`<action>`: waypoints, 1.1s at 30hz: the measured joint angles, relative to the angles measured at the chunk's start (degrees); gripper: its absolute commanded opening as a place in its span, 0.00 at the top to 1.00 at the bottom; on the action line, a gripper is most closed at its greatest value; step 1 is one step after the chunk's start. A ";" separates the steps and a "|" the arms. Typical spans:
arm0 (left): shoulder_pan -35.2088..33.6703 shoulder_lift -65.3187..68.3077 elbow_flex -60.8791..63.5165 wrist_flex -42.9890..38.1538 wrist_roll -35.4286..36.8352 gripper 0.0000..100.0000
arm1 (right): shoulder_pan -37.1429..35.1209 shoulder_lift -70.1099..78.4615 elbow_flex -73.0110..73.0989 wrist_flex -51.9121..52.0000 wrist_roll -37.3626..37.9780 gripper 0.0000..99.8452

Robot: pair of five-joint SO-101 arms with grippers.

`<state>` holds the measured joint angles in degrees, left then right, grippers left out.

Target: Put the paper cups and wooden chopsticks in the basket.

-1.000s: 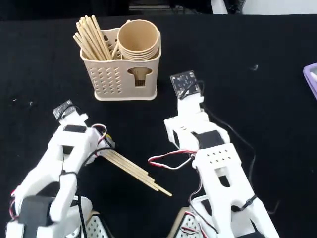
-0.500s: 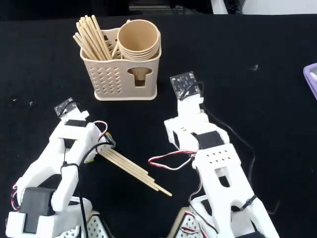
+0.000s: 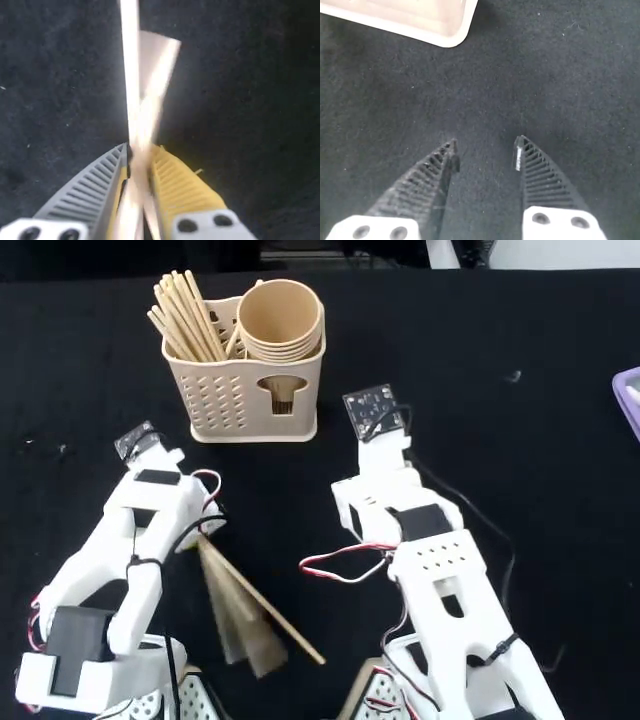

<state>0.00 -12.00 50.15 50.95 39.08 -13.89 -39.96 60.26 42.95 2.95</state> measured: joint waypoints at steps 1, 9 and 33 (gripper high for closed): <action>0.00 0.00 0.00 0.00 0.09 0.94 | 0.00 0.00 0.00 0.00 0.00 0.82; -0.62 0.00 0.09 0.00 0.09 0.97 | 0.00 0.00 0.09 0.00 0.00 0.82; -27.25 0.79 -15.03 0.62 -0.26 0.97 | 0.00 0.00 0.79 -1.23 0.00 0.82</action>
<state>-27.25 -11.21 35.12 51.56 38.81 -13.89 -39.96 61.05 41.71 2.95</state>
